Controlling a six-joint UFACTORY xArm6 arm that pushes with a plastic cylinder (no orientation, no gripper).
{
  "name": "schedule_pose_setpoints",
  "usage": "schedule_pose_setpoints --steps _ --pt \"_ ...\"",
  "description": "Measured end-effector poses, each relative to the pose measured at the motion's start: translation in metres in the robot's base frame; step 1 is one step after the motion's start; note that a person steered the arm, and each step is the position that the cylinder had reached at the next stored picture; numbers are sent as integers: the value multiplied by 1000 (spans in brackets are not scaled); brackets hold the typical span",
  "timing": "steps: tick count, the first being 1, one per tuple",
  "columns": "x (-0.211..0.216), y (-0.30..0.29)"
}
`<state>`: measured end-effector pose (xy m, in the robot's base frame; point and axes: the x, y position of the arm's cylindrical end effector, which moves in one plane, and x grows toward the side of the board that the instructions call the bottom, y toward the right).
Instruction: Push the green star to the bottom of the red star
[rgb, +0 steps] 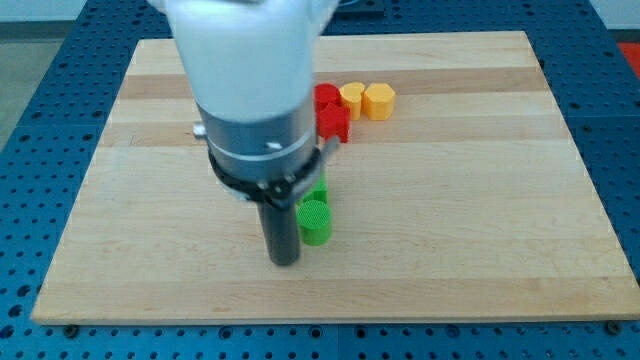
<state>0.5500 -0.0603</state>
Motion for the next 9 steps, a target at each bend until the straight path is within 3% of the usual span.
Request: schedule_pose_setpoints --steps 2,3,5,7,8,9 --pt "-34 -5" --pt "-83 5" --pt "-107 6" --pt "-102 -15" --pt "-62 -13" --pt "-49 9"
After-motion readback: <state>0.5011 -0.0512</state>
